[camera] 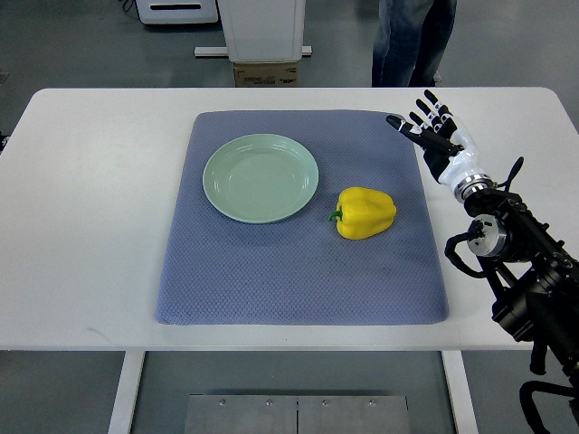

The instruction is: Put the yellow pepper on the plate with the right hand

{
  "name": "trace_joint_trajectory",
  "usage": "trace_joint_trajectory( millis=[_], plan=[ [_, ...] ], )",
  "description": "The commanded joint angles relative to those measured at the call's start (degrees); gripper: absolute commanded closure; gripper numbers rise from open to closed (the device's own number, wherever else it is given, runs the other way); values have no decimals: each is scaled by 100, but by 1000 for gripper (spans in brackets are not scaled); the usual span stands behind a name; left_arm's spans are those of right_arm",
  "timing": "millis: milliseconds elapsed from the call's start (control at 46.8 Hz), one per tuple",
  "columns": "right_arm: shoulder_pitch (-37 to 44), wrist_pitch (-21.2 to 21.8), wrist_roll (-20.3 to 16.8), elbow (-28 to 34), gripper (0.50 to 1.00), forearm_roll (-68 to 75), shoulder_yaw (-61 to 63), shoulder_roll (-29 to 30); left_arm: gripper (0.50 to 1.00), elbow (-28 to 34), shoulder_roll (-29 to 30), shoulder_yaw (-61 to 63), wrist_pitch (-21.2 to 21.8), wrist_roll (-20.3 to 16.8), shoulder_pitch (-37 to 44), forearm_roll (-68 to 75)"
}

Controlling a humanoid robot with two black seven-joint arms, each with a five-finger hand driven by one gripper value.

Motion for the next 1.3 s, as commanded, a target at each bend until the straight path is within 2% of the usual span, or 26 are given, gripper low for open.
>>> trace_joint_trajectory(
  millis=[0, 1283],
  plan=[
    [-1, 9, 0, 0, 502, 0, 0, -9, 500, 0, 0, 0, 0, 1, 0, 0],
    [16, 0, 79, 8, 502, 9, -35, -9, 500, 0, 0, 0, 0, 1, 88, -9]
  ],
)
